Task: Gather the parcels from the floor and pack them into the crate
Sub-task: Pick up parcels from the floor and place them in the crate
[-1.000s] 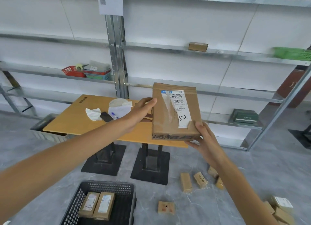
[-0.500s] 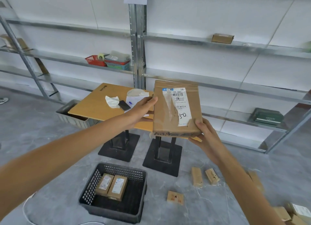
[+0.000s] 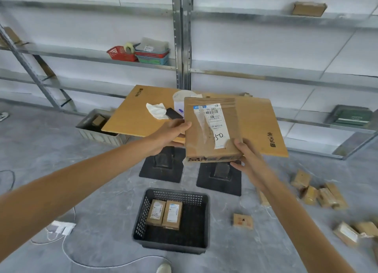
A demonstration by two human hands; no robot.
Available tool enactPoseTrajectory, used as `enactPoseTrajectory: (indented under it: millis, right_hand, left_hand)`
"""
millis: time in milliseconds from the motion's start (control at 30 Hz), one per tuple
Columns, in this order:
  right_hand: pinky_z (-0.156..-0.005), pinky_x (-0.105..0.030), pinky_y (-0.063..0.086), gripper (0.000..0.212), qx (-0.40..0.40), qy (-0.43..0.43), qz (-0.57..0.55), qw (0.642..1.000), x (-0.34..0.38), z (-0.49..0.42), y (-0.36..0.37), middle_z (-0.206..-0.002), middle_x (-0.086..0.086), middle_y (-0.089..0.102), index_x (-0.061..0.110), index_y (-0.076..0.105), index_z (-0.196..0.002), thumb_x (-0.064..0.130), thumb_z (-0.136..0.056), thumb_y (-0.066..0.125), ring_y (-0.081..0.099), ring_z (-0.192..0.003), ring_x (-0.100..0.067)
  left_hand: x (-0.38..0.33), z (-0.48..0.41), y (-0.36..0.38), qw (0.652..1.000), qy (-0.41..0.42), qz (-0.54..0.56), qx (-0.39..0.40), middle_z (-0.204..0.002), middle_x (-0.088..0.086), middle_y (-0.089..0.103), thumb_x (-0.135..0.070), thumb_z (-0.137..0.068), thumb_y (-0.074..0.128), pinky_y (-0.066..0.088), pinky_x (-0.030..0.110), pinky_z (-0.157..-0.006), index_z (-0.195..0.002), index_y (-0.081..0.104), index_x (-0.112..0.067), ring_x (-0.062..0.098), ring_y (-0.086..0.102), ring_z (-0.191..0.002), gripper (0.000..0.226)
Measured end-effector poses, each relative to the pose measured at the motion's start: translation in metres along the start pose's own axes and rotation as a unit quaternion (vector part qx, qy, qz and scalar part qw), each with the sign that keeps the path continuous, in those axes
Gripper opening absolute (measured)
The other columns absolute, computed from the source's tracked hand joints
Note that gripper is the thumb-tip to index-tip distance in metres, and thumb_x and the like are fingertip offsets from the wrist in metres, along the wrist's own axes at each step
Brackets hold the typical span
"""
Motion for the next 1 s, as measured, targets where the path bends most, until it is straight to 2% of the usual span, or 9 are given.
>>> enactPoseTrajectory:
  millis: [100, 200, 300, 367, 500, 600, 733, 867, 1000]
  right_hand:
    - [-0.101, -0.043, 0.041, 0.037, -0.022, 0.039, -0.004, 0.999, -0.037, -0.015, 0.029, -0.124, -0.004, 0.059, 0.025, 0.05, -0.124, 0.037, -0.09, 0.056, 0.055, -0.117, -0.02]
    - [-0.103, -0.043, 0.039, 0.031, -0.042, 0.081, -0.008, 0.996, -0.078, -0.025, 0.05, -0.119, 0.0, 0.062, 0.028, 0.052, -0.117, 0.037, -0.088, 0.057, 0.057, -0.113, -0.017]
    - [-0.102, -0.044, 0.041, 0.032, -0.068, 0.129, -0.007, 0.989, -0.126, -0.039, 0.06, -0.119, -0.001, 0.06, 0.026, 0.051, -0.118, 0.037, -0.089, 0.056, 0.059, -0.107, -0.013]
    - [-0.103, -0.048, 0.042, 0.034, -0.099, 0.169, 0.008, 0.981, -0.159, -0.047, 0.062, -0.122, -0.003, 0.055, 0.023, 0.049, -0.12, 0.039, -0.091, 0.055, 0.056, -0.112, -0.02]
    - [-0.097, -0.048, 0.045, 0.031, -0.136, 0.254, 0.055, 0.956, -0.241, -0.062, 0.062, -0.113, -0.002, 0.052, 0.019, 0.045, -0.118, 0.039, -0.095, 0.048, 0.054, -0.109, -0.026]
    - [-0.094, -0.048, 0.047, 0.031, -0.152, 0.303, 0.039, 0.94, -0.314, -0.077, 0.056, -0.122, -0.009, 0.053, 0.011, 0.048, -0.118, 0.034, -0.098, 0.046, 0.052, -0.116, -0.029]
    - [-0.08, -0.038, 0.053, 0.021, -0.181, 0.314, 0.032, 0.931, -0.421, -0.116, 0.031, -0.122, -0.012, 0.057, 0.013, 0.052, -0.114, 0.025, -0.098, 0.046, 0.056, -0.106, -0.023]
    - [-0.088, -0.045, 0.052, 0.032, -0.209, 0.338, 0.058, 0.916, -0.547, -0.168, 0.001, -0.121, -0.012, 0.057, 0.009, 0.049, -0.128, 0.021, -0.099, 0.046, 0.055, -0.111, -0.027]
    - [-0.098, -0.051, 0.047, 0.037, -0.214, 0.332, 0.13, 0.91, -0.676, -0.219, -0.023, -0.116, -0.004, 0.056, 0.015, 0.044, -0.135, 0.025, -0.099, 0.044, 0.053, -0.109, -0.024]
  left_hand:
    - [0.04, -0.016, -0.032, 0.999, -0.031, 0.026, -0.004, -0.108, -0.004, 0.064, -0.037, -0.089, 0.061, 0.059, 0.032, -0.077, -0.112, 0.05, -0.018, 0.01, 0.066, -0.096, 0.031]
    - [0.082, -0.032, -0.049, 0.997, -0.067, 0.041, 0.015, -0.112, 0.001, 0.062, -0.031, -0.089, 0.062, 0.059, 0.03, -0.075, -0.114, 0.049, -0.012, 0.013, 0.065, -0.1, 0.034]
    - [0.129, -0.048, -0.057, 0.994, -0.1, 0.041, 0.021, -0.113, 0.001, 0.062, -0.026, -0.091, 0.06, 0.058, 0.026, -0.07, -0.113, 0.053, -0.013, 0.014, 0.062, -0.105, 0.027]
    - [0.164, -0.057, -0.054, 0.992, -0.122, 0.023, 0.03, -0.112, -0.002, 0.06, -0.025, -0.092, 0.059, 0.058, 0.023, -0.063, -0.114, 0.054, -0.016, 0.01, 0.06, -0.1, 0.024]
    - [0.268, -0.073, -0.036, 0.978, -0.206, 0.01, 0.028, -0.121, 0.003, 0.058, -0.023, -0.094, 0.057, 0.056, 0.04, -0.084, -0.126, 0.052, -0.013, 0.019, 0.058, -0.108, 0.034]
    - [0.347, -0.09, -0.017, 0.967, -0.254, 0.023, 0.019, -0.124, 0.006, 0.06, -0.021, -0.096, 0.053, 0.056, 0.039, -0.084, -0.128, 0.053, -0.013, 0.02, 0.058, -0.108, 0.033]
    - [0.456, -0.138, 0.009, 0.962, -0.271, -0.001, 0.019, -0.123, 0.006, 0.061, -0.017, -0.096, 0.051, 0.053, 0.041, -0.091, -0.126, 0.055, -0.014, 0.021, 0.06, -0.108, 0.031]
    - [0.582, -0.189, 0.038, 0.959, -0.282, -0.028, 0.004, -0.121, 0.004, 0.058, -0.014, -0.094, 0.053, 0.052, 0.042, -0.091, -0.125, 0.051, -0.012, 0.022, 0.059, -0.108, 0.03]
    - [0.71, -0.24, 0.072, 0.958, -0.274, -0.074, 0.03, -0.131, 0.005, 0.05, -0.013, -0.096, 0.046, 0.046, 0.04, -0.101, -0.133, 0.043, -0.013, 0.022, 0.051, -0.119, 0.038]
Point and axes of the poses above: each hand's wrist, its own z-axis away from the middle knuckle, its own y-axis out of the palm, x = y × z, the point moved 4 cm from there along -z, towards the middle knuckle
